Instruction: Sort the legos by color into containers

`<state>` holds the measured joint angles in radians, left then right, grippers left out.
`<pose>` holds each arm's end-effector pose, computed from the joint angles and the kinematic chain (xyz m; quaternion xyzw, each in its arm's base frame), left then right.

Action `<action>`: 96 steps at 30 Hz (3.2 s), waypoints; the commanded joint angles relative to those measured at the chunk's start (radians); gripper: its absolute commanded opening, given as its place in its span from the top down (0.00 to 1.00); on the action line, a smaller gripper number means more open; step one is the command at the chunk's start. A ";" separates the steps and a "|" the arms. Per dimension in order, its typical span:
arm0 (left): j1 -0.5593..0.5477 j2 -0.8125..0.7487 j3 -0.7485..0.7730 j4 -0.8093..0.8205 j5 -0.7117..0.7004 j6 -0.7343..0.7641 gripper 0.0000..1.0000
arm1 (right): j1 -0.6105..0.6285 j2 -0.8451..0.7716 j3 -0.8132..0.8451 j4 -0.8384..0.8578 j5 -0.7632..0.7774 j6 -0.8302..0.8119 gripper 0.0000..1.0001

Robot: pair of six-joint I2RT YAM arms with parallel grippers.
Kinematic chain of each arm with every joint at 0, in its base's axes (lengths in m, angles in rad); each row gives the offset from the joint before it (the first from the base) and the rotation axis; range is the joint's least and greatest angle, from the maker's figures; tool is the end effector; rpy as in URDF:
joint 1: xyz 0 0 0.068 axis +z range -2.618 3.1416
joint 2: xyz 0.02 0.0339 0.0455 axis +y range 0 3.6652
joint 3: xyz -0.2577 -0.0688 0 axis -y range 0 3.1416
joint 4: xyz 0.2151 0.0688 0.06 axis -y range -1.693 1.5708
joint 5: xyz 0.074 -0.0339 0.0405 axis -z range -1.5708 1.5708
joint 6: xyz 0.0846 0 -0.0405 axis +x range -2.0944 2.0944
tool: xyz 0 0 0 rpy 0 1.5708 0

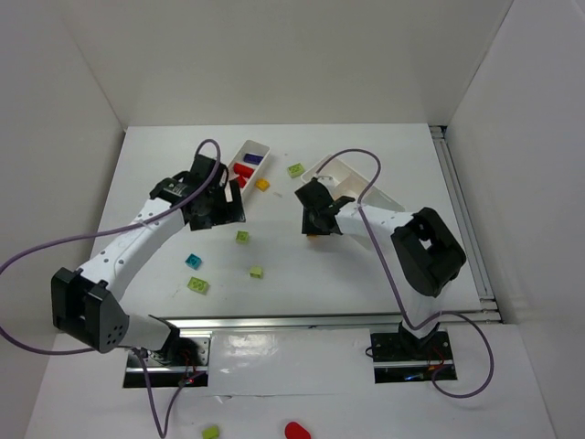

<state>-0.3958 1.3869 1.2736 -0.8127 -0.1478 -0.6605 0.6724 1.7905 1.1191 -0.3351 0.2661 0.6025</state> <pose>0.2707 -0.0996 0.2761 -0.1480 0.9345 -0.0987 0.3082 0.2995 0.2100 0.1467 0.0036 0.9527 0.0618 0.2976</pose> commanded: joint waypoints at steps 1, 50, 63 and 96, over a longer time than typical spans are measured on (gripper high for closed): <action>-0.032 -0.061 -0.060 -0.013 0.047 0.033 0.00 | 0.000 -0.005 0.053 0.042 0.047 0.006 0.68; -0.287 0.298 -0.183 0.143 0.129 0.067 0.74 | -0.235 0.025 0.401 -0.047 -0.114 -0.286 0.09; -0.126 0.124 0.116 -0.120 0.039 0.036 0.84 | -0.215 0.201 0.506 -0.099 -0.504 -0.368 0.09; -0.248 0.926 1.067 -0.051 0.226 0.131 0.28 | -0.211 -0.752 0.136 -0.450 0.210 -0.118 0.09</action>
<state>-0.6571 2.2833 2.2566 -0.8513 0.0834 -0.5407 0.4641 1.0061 1.2594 -0.7326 0.4103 0.4515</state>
